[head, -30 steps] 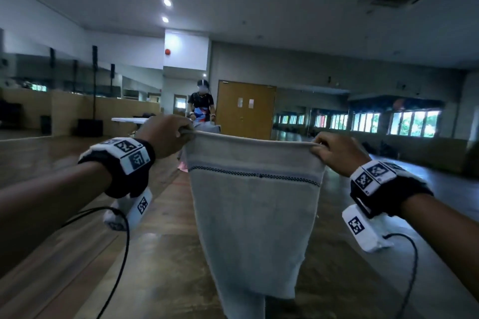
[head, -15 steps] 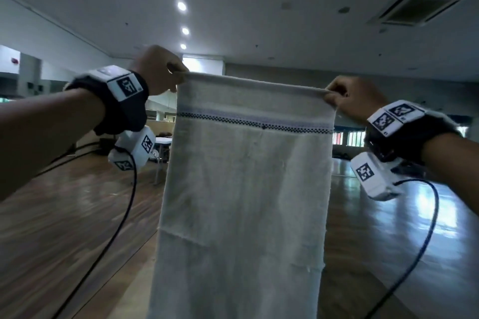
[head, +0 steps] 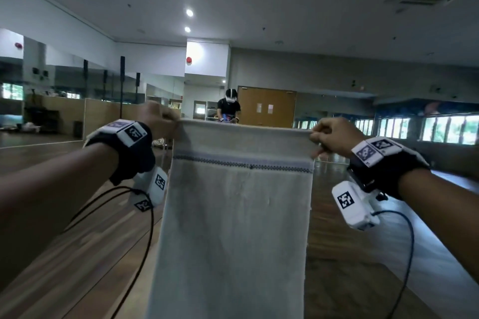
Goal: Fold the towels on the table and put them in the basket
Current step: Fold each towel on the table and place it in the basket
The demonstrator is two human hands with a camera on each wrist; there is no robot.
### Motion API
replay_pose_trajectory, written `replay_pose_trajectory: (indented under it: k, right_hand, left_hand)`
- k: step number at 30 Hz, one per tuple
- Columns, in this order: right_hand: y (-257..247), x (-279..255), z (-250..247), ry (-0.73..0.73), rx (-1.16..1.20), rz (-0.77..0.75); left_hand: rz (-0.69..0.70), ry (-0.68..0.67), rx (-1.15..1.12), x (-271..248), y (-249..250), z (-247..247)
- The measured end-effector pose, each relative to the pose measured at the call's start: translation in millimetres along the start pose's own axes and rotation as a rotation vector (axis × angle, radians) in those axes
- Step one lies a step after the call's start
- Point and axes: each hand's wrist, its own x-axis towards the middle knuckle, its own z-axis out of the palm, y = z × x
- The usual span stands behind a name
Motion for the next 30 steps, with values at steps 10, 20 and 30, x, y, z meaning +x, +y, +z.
replay_pose_trajectory:
  k: [10,20,30]
  right_hand:
    - [-37.9,6.1,-22.9,0.275,0.014,-0.128]
    - [-16.0,-13.5,5.7,-0.060,-0.028,-0.062]
    - [51.0,-33.4,79.6,-0.261,-0.004,0.093]
  left_hand:
    - [0.131,0.280,-0.098,-3.9,30.4,-42.3]
    - [-0.019,-0.176,-0.119,-35.7,-15.5,-34.1]
    - [-0.015,-0.407,0.027,-82.0,-81.1,36.7]
